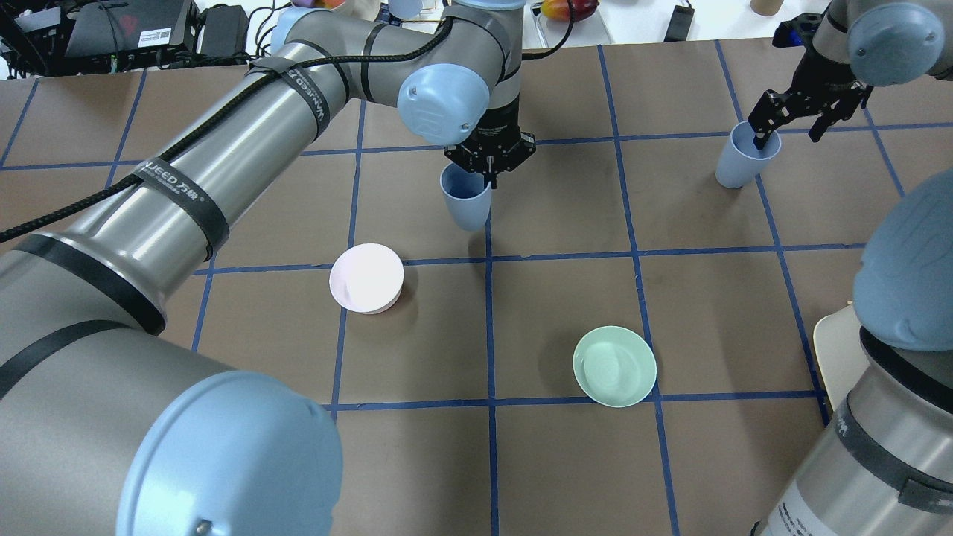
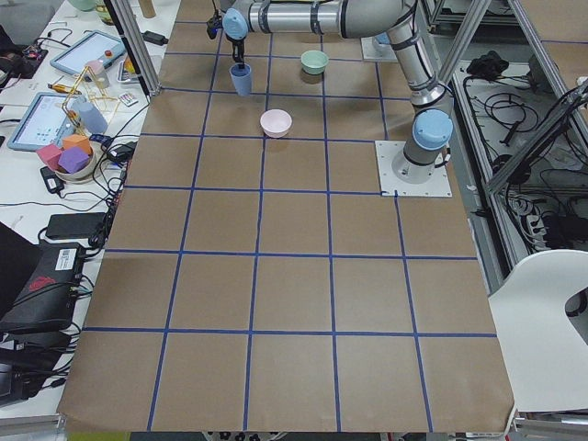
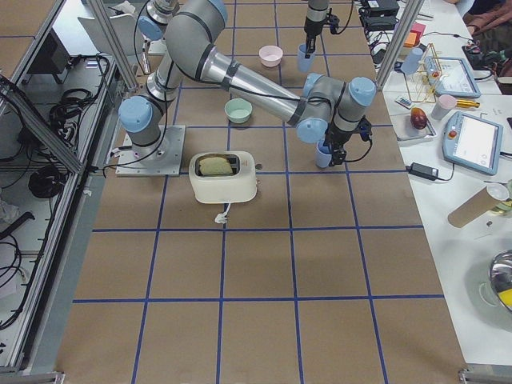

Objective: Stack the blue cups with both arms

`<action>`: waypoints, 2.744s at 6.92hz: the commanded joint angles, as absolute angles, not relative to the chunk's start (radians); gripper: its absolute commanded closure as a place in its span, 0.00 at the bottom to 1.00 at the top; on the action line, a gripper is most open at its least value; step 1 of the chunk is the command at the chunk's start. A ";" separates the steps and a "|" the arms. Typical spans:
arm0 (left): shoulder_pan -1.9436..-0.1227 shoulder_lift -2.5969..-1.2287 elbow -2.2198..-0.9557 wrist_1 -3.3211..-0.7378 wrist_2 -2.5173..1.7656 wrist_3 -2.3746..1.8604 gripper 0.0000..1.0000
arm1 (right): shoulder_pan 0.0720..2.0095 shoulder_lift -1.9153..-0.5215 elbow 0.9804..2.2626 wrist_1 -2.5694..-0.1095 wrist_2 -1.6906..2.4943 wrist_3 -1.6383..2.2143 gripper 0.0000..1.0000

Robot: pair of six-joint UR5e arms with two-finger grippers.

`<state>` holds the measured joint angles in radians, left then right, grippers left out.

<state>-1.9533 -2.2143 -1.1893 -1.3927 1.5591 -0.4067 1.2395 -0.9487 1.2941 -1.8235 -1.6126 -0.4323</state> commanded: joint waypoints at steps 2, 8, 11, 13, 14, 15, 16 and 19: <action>-1.970 -2.198 -1.273 -1.393 1.532 -0.423 1.00 | 1.239 -0.916 1.295 -1.825 -1.608 -0.433 0.15; -1.970 -2.184 -1.298 -1.362 1.519 -0.425 0.00 | 1.241 -0.943 1.278 -1.738 -1.618 -0.420 1.00; -1.870 -2.076 -1.160 -1.508 1.523 -0.373 0.00 | 1.253 -1.038 1.278 -1.610 -1.573 -0.413 1.00; -1.824 -1.943 -1.108 -1.716 1.523 -0.133 0.00 | 1.305 -1.167 1.284 -1.475 -1.560 -0.275 1.00; -1.792 -1.862 -1.120 -1.774 1.534 -0.117 0.00 | 1.327 -1.214 1.285 -1.406 -1.554 -0.228 1.00; -1.734 -1.809 -1.147 -1.817 1.551 -0.121 0.00 | 1.395 -1.230 1.285 -1.390 -1.525 -0.157 1.00; -1.665 -1.757 -1.204 -1.841 1.580 -0.121 0.00 | 1.496 -1.245 1.285 -1.393 -1.520 -0.059 1.00; -1.632 -1.617 -1.492 -1.574 1.578 -0.114 0.00 | 1.748 -1.249 1.293 -1.454 -1.519 0.163 1.00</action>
